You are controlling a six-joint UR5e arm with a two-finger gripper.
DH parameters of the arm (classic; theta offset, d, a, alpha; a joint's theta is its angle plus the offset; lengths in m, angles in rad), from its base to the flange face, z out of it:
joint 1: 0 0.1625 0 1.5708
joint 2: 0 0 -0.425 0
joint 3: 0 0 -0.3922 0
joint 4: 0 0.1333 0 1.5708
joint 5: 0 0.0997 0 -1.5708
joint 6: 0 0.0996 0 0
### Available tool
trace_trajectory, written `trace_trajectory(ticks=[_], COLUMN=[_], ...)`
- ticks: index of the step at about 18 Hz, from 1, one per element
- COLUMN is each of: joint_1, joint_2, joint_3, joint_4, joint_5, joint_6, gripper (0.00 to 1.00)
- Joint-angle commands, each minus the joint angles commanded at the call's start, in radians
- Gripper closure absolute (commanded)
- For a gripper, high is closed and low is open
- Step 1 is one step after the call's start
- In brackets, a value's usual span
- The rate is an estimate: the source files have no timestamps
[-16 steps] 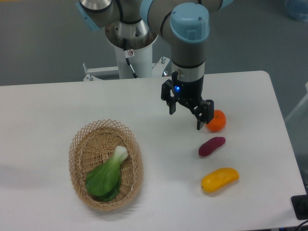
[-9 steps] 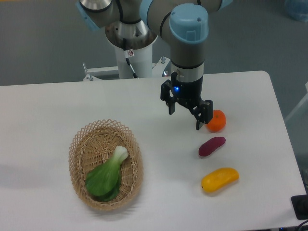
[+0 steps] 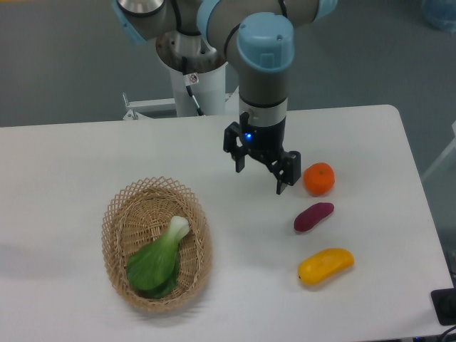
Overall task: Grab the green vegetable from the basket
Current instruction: 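Move the open gripper over the wicker basket above the bok choy, then lower the gripper into the basket and close it on the bok choy stem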
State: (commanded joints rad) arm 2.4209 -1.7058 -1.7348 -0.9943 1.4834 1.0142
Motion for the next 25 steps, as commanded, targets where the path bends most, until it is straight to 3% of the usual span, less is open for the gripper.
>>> trace_trajectory(ticks=[4,8,11,25], joint_1=[-0.068,-0.135,-0.184,-0.270], joint_2=[-0.032,-0.095,-0.136,-0.252], joint_3=[-0.051,-0.049,-0.055,-0.075], joint_4=[0.089,0.111,0.112,0.138], joint_5=[0.005,0.005,0.008,0.077], joint_6=[-0.167,-0.304,-0.318,-0.312], gripper=[0.00,0.00,0.00,0.00])
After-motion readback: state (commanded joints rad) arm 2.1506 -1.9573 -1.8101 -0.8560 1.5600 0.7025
